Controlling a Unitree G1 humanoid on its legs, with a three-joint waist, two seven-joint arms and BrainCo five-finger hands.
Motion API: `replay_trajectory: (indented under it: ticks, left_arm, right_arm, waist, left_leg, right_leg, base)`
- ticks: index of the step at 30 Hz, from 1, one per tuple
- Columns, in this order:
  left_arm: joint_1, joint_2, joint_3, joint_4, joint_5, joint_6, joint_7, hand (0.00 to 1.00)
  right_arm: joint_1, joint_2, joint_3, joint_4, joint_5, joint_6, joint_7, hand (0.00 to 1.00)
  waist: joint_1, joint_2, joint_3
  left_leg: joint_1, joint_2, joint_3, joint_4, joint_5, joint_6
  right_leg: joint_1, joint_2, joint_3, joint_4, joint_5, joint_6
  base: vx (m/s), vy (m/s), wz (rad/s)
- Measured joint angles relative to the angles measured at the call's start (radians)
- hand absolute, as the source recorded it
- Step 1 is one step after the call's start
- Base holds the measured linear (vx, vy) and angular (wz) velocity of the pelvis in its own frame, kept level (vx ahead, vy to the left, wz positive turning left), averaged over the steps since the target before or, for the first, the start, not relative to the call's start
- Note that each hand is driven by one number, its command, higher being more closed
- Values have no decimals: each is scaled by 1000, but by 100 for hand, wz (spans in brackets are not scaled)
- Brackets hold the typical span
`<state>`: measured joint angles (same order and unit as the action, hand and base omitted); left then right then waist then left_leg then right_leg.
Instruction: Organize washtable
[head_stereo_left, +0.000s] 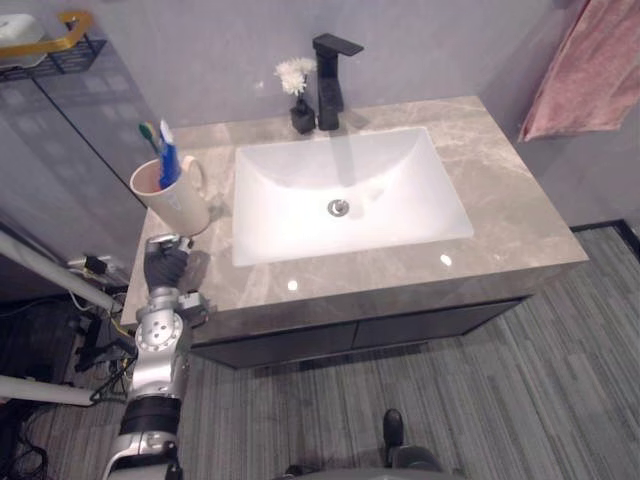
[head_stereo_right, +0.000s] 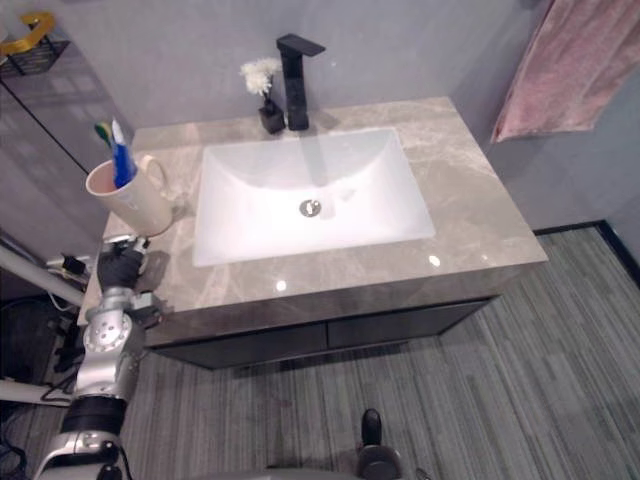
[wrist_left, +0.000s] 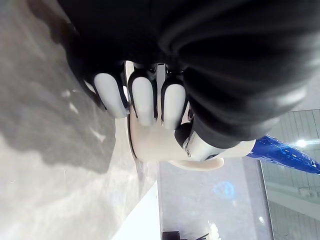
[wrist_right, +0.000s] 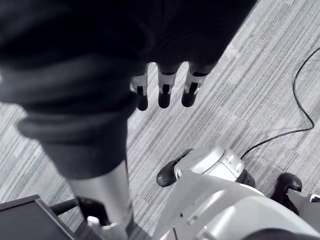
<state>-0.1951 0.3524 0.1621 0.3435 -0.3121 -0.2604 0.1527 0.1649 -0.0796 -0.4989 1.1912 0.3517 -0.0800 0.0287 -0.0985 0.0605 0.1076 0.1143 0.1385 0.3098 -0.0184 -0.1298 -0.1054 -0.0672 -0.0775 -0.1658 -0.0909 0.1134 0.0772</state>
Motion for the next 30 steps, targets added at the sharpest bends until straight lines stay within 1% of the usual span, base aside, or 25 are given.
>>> replay_trajectory:
  ticks: [11,19,21,25,30]
  left_arm:
    - [-25,2,6,26,0,1,3,100]
    - [-83,27,8,96,1,2,6,100]
    - [-97,34,8,107,2,12,8,100]
    - [-112,47,8,128,2,12,8,100]
    - [-127,58,9,142,2,13,19,100]
  right_arm:
    - [0,0,0,1,0,0,-1,0]
    - [1,0,-2,3,0,0,-2,0]
    - [1,0,-2,2,0,0,-2,0]
    - [0,0,-3,2,0,0,-2,0]
    - [0,-1,-7,1,0,0,-1,0]
  waist:
    - [-1,-5,0]
    - [-6,-5,1]
    - [-7,-5,1]
    - [-8,-4,2]
    - [-9,1,8]
  left_leg:
    - [3,0,4,-1,0,0]
    - [4,0,7,-3,0,0]
    - [4,0,8,-4,0,0]
    - [2,0,10,-5,0,0]
    - [2,0,15,-10,0,-1]
  right_leg:
    - [1,0,3,-2,1,0]
    - [1,2,5,-6,1,1]
    - [1,2,5,-6,1,1]
    - [-3,3,8,-6,1,1]
    - [-8,4,11,-6,1,1]
  base:
    - [0,0,0]
    - [0,0,0]
    - [0,0,0]
    - [0,0,-1]
    - [0,0,-1]
